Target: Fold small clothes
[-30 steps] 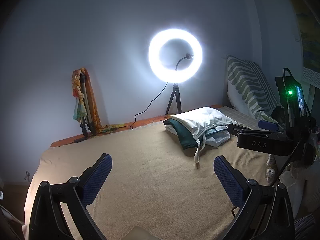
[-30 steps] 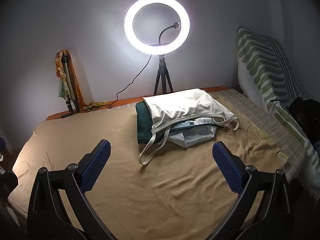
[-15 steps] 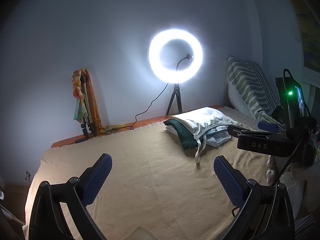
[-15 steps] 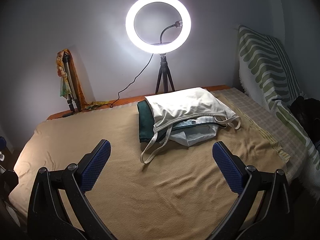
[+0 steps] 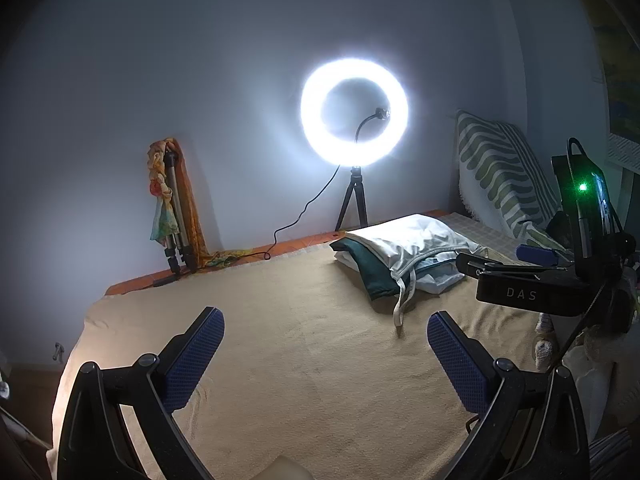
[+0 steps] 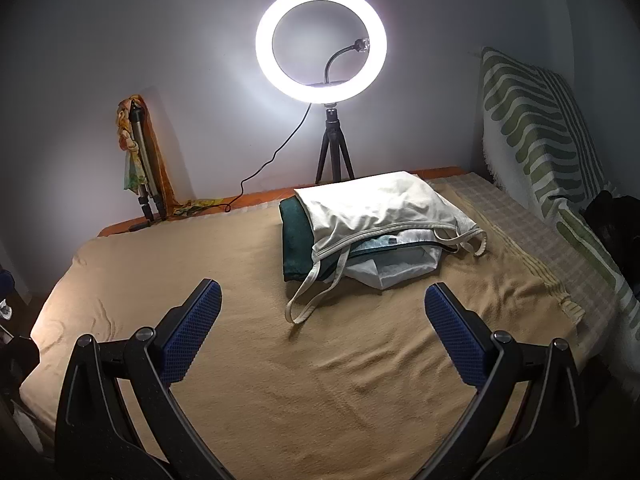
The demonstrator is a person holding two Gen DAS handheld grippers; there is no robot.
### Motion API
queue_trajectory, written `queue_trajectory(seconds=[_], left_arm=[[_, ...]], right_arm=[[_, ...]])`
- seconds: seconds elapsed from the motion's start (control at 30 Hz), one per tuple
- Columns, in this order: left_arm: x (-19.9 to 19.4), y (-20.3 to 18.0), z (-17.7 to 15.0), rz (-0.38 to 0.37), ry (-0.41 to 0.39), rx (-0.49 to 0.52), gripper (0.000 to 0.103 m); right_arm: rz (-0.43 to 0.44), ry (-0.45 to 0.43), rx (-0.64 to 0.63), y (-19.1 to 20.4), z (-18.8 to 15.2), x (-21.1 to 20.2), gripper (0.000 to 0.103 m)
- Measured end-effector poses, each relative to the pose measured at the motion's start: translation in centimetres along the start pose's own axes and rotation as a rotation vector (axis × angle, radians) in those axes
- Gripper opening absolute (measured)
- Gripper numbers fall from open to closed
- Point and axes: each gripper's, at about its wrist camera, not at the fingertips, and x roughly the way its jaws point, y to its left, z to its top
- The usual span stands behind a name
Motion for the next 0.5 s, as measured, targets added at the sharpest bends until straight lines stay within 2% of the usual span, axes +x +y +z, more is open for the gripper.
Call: queue_trajectory(seconds=[0.5], left_arm=[[-0.11, -0.02, -0.17, 0.011, -0.004, 0.011, 0.103]], right_arm=[[0.0, 0.003, -0.002, 0.08, -0.07, -0.01, 0.103]])
